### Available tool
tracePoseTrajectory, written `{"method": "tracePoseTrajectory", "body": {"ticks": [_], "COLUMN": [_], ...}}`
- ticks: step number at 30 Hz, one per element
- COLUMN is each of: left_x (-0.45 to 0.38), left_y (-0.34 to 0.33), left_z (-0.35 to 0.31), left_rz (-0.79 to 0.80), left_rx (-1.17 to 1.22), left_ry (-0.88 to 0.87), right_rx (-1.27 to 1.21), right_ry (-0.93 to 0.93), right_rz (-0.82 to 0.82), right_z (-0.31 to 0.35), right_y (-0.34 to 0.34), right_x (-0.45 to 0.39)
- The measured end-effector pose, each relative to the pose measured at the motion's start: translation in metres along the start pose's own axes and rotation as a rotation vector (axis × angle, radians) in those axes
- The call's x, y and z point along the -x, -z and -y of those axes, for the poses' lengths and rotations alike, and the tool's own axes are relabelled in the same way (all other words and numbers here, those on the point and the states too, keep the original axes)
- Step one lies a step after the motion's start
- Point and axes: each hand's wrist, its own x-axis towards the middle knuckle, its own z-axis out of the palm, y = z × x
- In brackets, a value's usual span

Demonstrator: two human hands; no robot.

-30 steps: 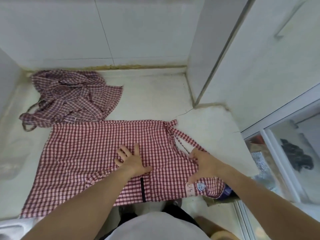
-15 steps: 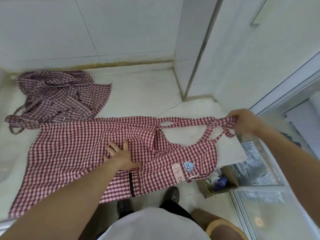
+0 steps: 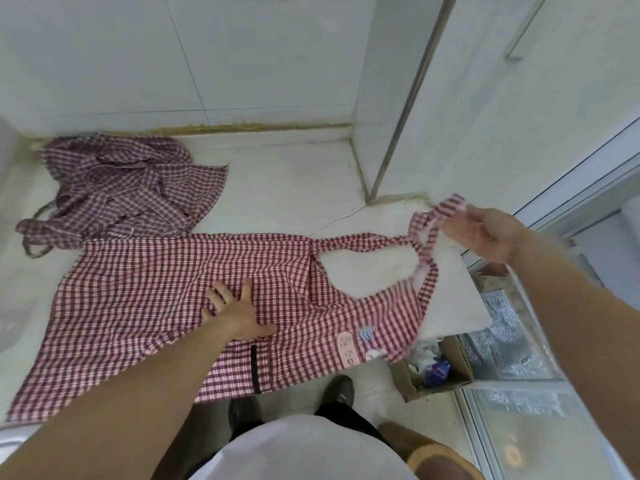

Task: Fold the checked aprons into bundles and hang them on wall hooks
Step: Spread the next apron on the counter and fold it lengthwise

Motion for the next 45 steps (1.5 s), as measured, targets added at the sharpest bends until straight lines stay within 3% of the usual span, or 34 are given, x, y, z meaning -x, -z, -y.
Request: {"method": "tracePoseTrajectory", "body": {"ticks": [2, 6, 7, 9, 12, 13, 16, 24, 29, 33, 37, 39, 40, 43, 45], "left_x": [0.0, 0.002, 0.002, 0.003, 0.003, 0.003, 0.001, 0.0, 0.001, 0.002, 0.004, 0.006, 0.006, 0.005, 0.003], "left_y": [0.0, 0.0, 0.0, 0.002, 0.001, 0.001, 0.002, 0.001, 0.0, 0.0, 0.001, 0.001, 0.001, 0.0, -0.001], "left_z": [0.0, -0.001, -0.001, -0.003, -0.006, -0.007, -0.011, -0.01, -0.006, -0.004, -0.004, -0.003, -0.002, 0.001, 0.002], "left_rz": [0.006, 0.011, 0.012, 0.011, -0.019, -0.03, -0.004, 0.005, 0.002, 0.02, 0.036, 0.039, 0.042, 0.044, 0.041], "left_rx": [0.008, 0.011, 0.012, 0.018, 0.062, 0.071, 0.08, 0.075, 0.099, 0.092, 0.09, 0.092, 0.091, 0.089, 0.08], "left_ry": [-0.004, 0.002, 0.004, 0.003, 0.025, 0.041, 0.083, 0.077, 0.091, 0.089, 0.081, 0.068, 0.057, 0.048, 0.057], "right_rx": [-0.135, 0.803, 0.94, 1.023, 1.008, 1.043, 1.239, 0.668, 0.206, 0.376, 0.812, 0.894, 0.807, 0.315, 0.04], "right_ry": [0.121, 0.299, 0.331, 0.21, -0.181, -0.202, -0.009, -0.098, 0.271, 0.477, 0.568, 0.411, 0.295, -0.045, -0.178], "right_rz": [-0.066, -0.218, -0.228, -0.093, 0.236, 0.283, 0.228, 0.107, 0.092, 0.058, -0.047, -0.115, -0.117, -0.144, -0.184], "right_z": [-0.02, -0.089, -0.105, -0.132, -0.157, -0.163, -0.185, -0.178, -0.155, -0.147, -0.162, -0.175, -0.179, -0.178, -0.17], "right_y": [-0.004, -0.014, -0.015, -0.012, -0.007, -0.006, 0.001, 0.009, 0.006, 0.001, 0.024, 0.029, 0.026, 0.011, 0.006], "right_x": [-0.005, 0.018, 0.025, 0.036, 0.047, 0.05, 0.049, 0.061, 0.069, 0.066, 0.047, 0.042, 0.044, 0.049, 0.047]}}
